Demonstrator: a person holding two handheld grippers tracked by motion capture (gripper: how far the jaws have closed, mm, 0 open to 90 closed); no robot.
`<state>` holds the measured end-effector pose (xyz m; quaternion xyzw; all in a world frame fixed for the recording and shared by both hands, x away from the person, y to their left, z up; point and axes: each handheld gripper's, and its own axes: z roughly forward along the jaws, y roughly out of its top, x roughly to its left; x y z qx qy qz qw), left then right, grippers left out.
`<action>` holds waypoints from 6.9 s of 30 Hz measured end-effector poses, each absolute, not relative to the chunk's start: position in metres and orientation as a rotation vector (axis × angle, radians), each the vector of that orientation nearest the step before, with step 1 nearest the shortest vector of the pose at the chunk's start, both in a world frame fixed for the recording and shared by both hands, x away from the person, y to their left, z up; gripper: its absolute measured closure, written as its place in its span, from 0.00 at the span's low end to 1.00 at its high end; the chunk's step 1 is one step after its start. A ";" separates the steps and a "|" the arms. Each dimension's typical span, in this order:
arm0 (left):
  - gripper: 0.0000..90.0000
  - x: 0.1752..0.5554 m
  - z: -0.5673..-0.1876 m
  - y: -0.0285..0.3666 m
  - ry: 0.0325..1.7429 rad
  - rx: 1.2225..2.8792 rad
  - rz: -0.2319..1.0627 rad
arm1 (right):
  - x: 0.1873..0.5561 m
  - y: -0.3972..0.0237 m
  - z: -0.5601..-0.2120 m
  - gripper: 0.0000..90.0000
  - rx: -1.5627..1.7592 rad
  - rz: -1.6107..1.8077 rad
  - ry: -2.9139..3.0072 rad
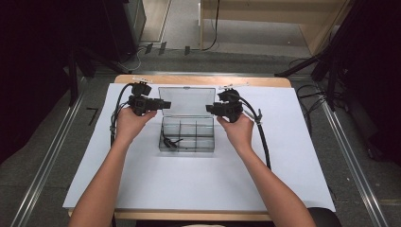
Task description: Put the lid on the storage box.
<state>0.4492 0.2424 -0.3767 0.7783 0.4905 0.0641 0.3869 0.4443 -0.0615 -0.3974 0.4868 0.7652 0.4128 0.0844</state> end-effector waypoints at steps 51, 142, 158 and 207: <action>0.59 0.415 -0.342 0.242 1.166 2.012 0.207 | 0.415 -0.073 -0.362 0.69 1.246 1.258 2.357; 0.42 0.371 -0.377 0.240 1.135 2.056 0.214 | 0.372 -0.076 -0.396 0.58 1.258 1.267 2.409; 0.42 0.363 -0.392 0.246 1.129 2.051 0.188 | 0.367 -0.076 -0.402 0.58 1.239 1.268 2.430; 0.42 0.349 -0.413 0.239 1.074 2.125 0.189 | 0.354 -0.071 -0.427 0.58 1.185 1.232 2.506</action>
